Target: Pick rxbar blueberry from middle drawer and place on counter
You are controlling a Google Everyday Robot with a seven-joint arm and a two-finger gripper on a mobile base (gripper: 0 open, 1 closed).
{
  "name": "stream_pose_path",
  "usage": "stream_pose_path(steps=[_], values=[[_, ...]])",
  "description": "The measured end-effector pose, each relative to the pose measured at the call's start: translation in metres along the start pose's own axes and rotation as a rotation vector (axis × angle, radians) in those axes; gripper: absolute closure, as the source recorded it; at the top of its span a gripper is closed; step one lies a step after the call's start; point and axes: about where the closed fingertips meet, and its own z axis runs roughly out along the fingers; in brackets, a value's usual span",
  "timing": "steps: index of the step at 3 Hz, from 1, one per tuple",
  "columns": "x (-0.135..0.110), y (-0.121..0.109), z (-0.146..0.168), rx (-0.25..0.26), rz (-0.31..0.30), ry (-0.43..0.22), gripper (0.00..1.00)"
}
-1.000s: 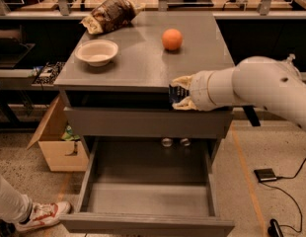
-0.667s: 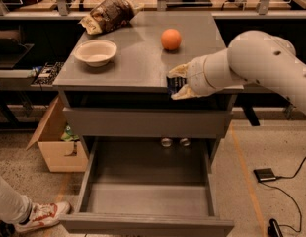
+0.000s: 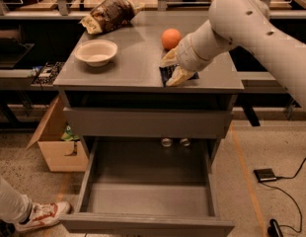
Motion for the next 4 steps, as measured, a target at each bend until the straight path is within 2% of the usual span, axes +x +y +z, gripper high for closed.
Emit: stream_pose_path(steps=[1,3,4], values=[[0.005,-0.016,0.010,-0.094,0.029,0.012,1.00],[0.021,-0.029,0.018,-0.230,0.179,0.029,1.00],[0.022,-0.031,0.018,-0.233,0.184,0.031,0.83]])
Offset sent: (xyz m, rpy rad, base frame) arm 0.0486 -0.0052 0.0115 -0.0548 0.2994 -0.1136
